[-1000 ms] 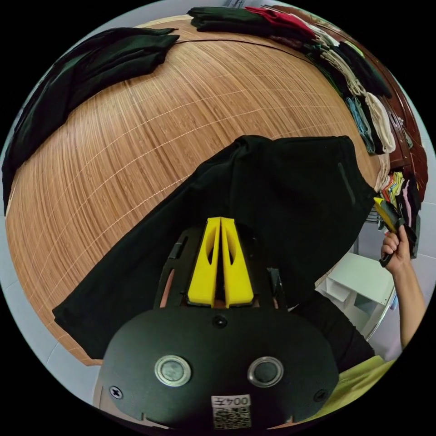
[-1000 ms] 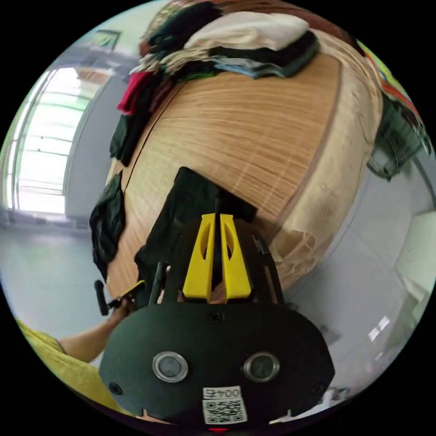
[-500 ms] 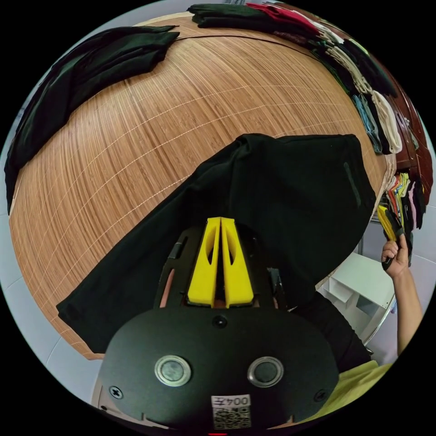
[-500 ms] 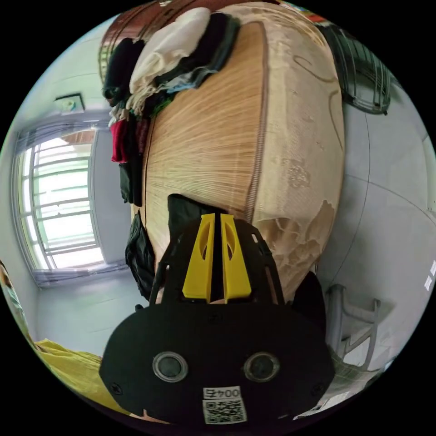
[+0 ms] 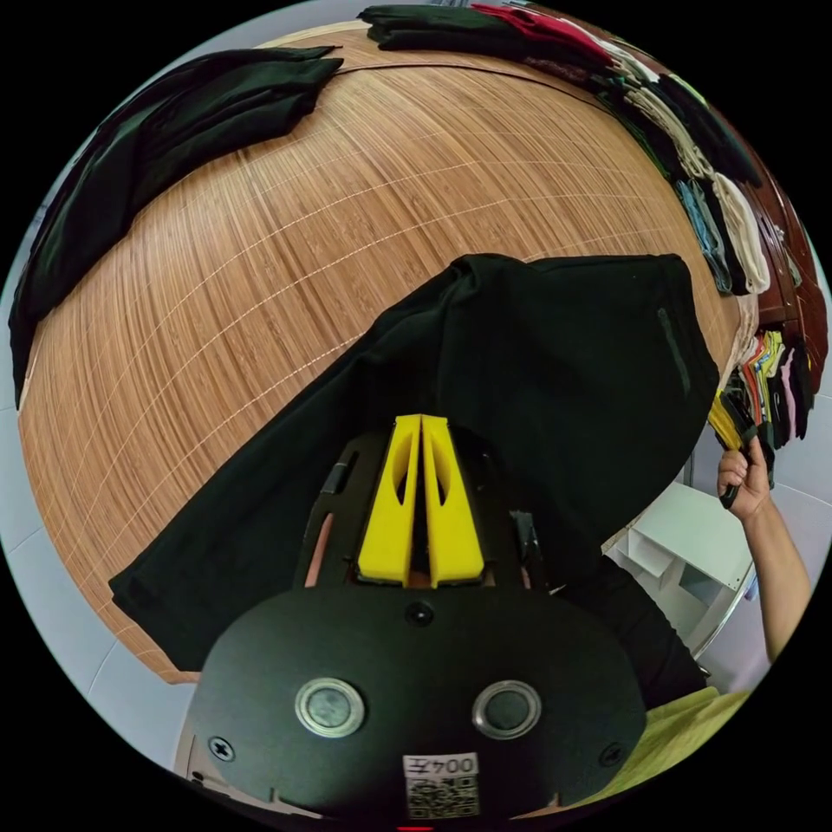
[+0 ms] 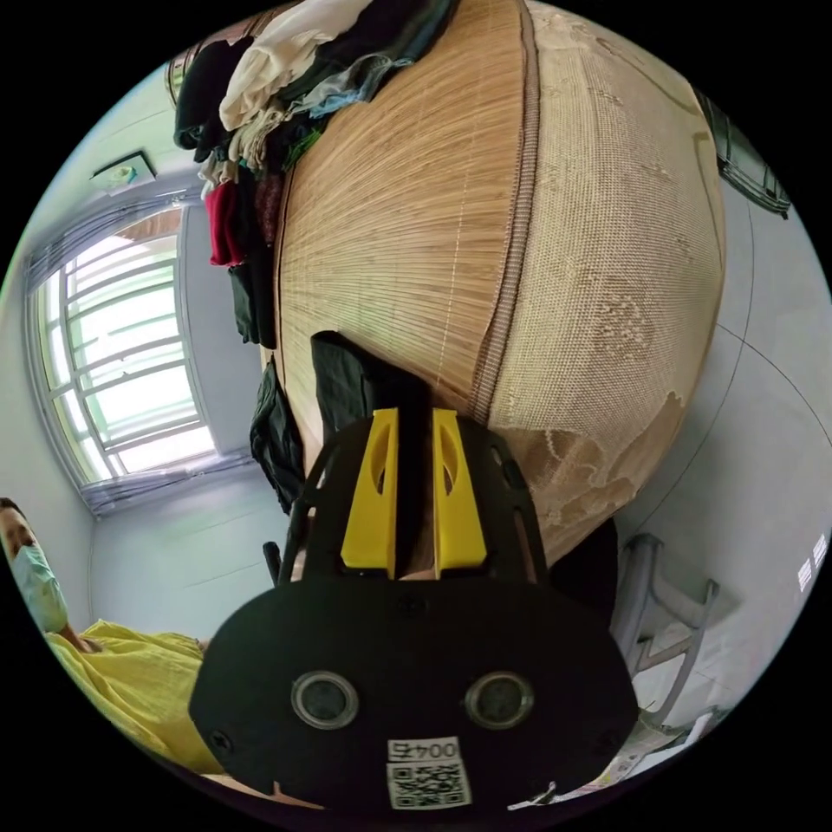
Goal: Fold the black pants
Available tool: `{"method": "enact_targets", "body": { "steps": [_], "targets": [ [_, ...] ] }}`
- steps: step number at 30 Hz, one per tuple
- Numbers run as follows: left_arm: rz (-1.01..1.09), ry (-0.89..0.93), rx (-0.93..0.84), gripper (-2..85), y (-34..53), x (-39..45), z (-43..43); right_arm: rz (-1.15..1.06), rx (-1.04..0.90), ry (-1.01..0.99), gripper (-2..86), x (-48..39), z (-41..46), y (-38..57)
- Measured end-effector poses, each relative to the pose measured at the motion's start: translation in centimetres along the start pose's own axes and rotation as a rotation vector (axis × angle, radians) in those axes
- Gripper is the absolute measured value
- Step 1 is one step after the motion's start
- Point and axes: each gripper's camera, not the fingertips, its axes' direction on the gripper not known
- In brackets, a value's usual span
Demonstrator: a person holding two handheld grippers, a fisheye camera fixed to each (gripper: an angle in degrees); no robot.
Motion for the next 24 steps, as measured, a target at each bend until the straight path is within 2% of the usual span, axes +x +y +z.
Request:
{"method": "enact_targets", "body": {
  "steps": [5,12,15,17,20,24],
  "targets": [
    [-0.005,0.012,0.004,0.1,0.9,-0.4,1.4,-0.041,-0.024,-0.084,8.5,-0.5,0.9,-0.4],
    [-0.004,0.020,0.003,0.1,2.2,-1.1,3.8,0.005,-0.036,-0.135,3.7,-1.3,3.8,-0.8],
    [0.005,0.020,0.008,0.1,3.1,-1.5,5.1,-0.167,-0.017,0.083,2.5,-7.2,4.3,-0.2],
    [0.003,0.033,0.017,0.1,3.8,-2.1,6.2,-0.376,-0.024,0.365,2.3,-11.4,5.6,0.5],
    [-0.006,0.049,0.025,0.1,4.7,-2.7,7.8,-0.224,-0.094,0.349,3.3,-9.0,8.6,-0.7],
    [0.006,0.037,0.026,0.1,5.8,-3.4,9.8,-0.217,-0.093,0.377,3.4,-10.6,10.8,-0.3]
  ]
}}
